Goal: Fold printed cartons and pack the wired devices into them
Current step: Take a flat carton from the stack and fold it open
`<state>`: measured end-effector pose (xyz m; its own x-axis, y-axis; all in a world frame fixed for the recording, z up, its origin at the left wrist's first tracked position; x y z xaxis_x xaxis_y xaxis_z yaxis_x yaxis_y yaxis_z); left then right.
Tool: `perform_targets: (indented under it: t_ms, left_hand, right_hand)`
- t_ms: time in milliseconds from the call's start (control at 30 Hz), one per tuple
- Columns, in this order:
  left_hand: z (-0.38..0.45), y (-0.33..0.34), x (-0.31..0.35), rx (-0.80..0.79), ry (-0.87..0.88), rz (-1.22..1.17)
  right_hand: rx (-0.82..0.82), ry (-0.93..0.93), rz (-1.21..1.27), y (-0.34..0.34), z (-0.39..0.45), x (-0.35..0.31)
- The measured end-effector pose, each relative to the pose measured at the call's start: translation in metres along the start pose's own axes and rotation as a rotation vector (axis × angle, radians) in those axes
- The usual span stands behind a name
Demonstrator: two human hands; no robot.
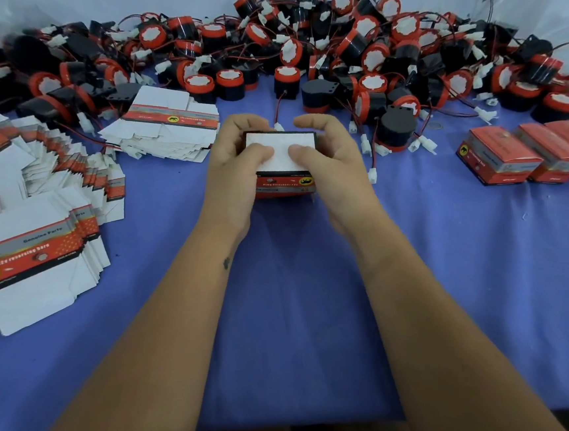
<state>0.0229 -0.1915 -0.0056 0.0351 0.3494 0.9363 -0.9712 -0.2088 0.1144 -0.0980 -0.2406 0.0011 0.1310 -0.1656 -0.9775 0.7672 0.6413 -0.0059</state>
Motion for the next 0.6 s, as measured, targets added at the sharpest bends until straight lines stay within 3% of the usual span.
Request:
perform_targets:
  t_ms: [167, 300, 433, 600]
  left_hand:
    - [-0.003, 0.001, 0.001, 0.038, 0.018, 0.096]
    - [-0.005, 0.004, 0.0, 0.035, -0.084, 0.028]
    - [-0.004, 0.005, -0.007, 0.013, -0.168, 0.155]
    - [0.003, 0.003, -0.003, 0.091, -0.258, 0.405]
  right_hand:
    - [0.096, -0.029, -0.164, -0.004, -0.001, -0.004]
    - [0.089, 0.059, -0.055, 0.003, -0.004, 0.001]
    - [0.115, 0.204, -0.214, 0.002, -0.003, 0.007]
    - [0.114, 0.101, -0.047, -0.004, -0.005, 0.002]
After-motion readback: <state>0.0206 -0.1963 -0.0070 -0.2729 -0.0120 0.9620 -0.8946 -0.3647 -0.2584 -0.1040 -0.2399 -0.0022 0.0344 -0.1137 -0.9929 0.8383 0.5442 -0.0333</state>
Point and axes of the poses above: each hand's wrist, its own z-axis towards the middle knuckle, its own y-axis out of the palm, x = y × z, the point moved 3 cm from there along z, towards the middle knuckle, and after that the axes turned 14 degrees about -x, right-handed, at the moved point
